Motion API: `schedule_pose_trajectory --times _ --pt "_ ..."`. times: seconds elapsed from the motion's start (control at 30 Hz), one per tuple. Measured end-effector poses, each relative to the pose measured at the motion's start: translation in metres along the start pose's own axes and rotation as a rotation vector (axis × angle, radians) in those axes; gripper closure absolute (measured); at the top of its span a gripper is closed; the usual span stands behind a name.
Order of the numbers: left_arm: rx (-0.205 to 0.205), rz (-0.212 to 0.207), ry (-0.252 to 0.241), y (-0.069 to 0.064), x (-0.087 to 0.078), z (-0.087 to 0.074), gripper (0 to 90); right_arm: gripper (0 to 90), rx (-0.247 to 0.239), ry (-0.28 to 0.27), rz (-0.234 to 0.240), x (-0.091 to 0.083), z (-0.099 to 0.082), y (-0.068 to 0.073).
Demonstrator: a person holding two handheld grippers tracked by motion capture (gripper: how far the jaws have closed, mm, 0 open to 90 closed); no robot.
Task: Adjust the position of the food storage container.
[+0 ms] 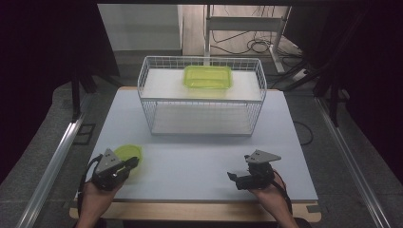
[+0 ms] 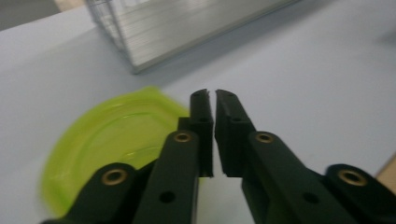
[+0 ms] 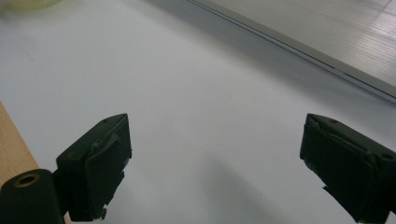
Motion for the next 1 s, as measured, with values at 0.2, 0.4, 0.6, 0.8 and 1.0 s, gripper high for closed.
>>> schedule_pose_trajectory --times 0.2,0.4,0.6,0.8,1.0 --pt "-0.029 0.097 0.017 0.035 -0.002 -0.003 90.0 9.4 -0.001 0.008 -0.002 0.000 0.000 0.000" --pt "-0.085 0.159 0.030 0.068 0.003 -0.011 90.0 9.4 -0.007 0.024 -0.002 0.004 0.000 0.002" --pt "-0.126 0.193 0.077 0.083 0.015 -0.030 90.0 9.6 -0.013 0.041 0.004 0.006 -0.002 0.002" --pt "-0.131 0.208 0.117 0.086 0.023 -0.038 90.0 9.7 -0.018 0.066 0.012 0.007 -0.004 0.002" --pt "-0.124 0.207 0.131 0.080 0.028 -0.039 90.0 9.8 -0.035 0.095 0.019 0.010 -0.005 0.003"
Point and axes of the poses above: each handheld gripper's, and its own axes: x roughly forward along the jaws, z roughly out of its top, y roughly to its left, the point moved 3 cm from there along x, roughly forward along the jaws, and after that the axes turned 9 degrees about z, right-handed, at the moved point
